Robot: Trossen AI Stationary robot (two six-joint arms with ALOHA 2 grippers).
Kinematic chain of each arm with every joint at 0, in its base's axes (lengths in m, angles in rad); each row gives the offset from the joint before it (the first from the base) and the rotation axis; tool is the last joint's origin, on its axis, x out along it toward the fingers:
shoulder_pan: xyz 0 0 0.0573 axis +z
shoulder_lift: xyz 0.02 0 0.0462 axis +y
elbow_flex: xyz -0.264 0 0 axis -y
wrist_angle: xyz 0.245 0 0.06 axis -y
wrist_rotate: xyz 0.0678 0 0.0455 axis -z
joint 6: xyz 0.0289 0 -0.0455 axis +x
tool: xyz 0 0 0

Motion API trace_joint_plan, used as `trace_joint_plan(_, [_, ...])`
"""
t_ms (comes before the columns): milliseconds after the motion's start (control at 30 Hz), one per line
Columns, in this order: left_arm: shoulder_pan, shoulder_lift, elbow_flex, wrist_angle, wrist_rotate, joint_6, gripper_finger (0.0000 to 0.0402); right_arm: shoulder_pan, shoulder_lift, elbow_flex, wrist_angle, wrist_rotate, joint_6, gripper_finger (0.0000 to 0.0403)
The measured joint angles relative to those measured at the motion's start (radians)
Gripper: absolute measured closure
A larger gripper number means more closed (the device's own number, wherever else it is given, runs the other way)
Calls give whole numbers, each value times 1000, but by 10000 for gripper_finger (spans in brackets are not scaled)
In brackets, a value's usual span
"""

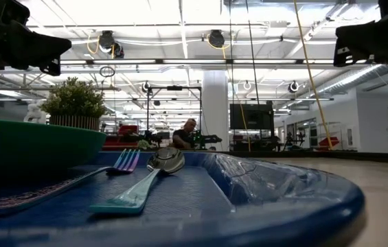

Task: Pick and place plate/cup/fork/spoon on tray
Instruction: Return to Home Position

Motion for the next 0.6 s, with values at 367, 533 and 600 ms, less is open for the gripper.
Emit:
trace_joint_plan(367, [0, 0, 0, 0, 0, 0, 394, -115, -82, -1, -91, -14, -3, 403])
trace_joint_plan(533, [0, 0, 0, 0, 0, 0, 394, -176, -82, -1, -110, -96, 4, 403])
trace_joint_plan(600, [0, 0, 0, 0, 0, 0, 394, -203, -82, -1, -111, -101, 2, 403])
